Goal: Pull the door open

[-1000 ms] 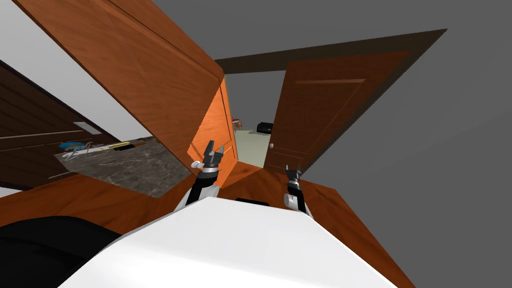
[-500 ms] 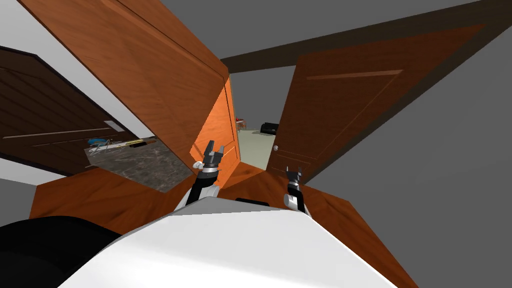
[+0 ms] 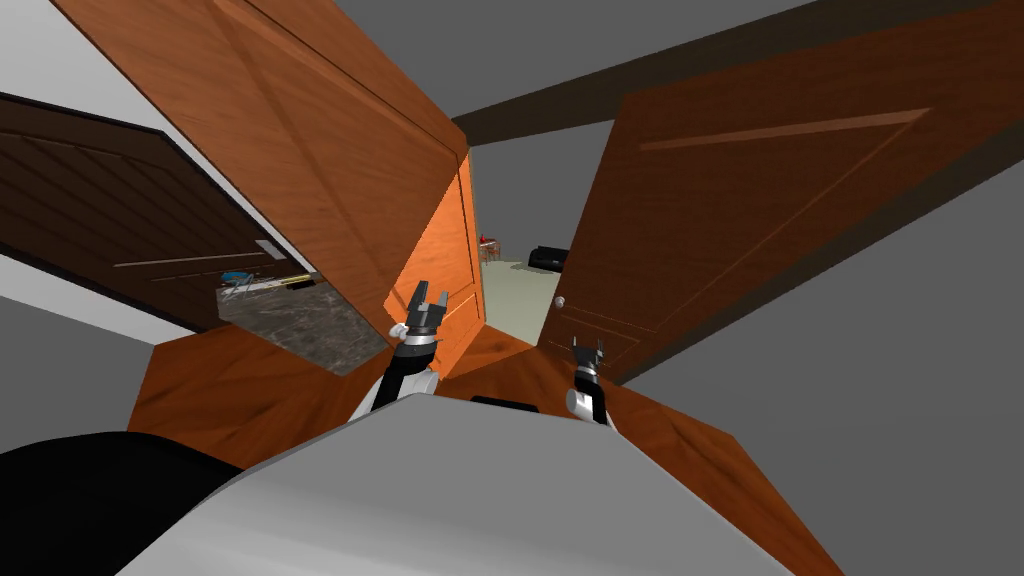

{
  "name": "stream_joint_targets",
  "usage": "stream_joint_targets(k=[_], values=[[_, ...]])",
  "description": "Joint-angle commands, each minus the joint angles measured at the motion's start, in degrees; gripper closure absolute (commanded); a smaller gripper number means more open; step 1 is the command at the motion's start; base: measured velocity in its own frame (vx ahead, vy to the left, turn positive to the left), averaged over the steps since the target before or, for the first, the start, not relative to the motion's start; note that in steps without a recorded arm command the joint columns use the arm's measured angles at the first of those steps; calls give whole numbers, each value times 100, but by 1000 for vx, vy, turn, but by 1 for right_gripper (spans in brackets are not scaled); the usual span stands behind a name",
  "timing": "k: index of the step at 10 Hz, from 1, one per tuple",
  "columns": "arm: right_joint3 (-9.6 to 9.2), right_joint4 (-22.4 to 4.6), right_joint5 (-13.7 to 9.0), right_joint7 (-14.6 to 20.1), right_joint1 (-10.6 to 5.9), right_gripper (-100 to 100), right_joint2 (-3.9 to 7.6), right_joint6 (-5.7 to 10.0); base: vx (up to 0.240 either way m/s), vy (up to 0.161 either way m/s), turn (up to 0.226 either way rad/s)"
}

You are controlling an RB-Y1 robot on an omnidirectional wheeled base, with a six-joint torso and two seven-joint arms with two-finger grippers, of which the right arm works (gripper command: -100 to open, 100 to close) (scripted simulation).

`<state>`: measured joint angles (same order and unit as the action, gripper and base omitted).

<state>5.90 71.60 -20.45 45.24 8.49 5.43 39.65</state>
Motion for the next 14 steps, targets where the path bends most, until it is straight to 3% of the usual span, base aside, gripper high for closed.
stream_joint_targets(k=[1, 14], values=[[33, -196, -109, 218, -72, -100, -4, 43, 106, -25, 122], [243, -1786, -879, 1732, -618, -100, -96, 479, 96, -30, 124]])
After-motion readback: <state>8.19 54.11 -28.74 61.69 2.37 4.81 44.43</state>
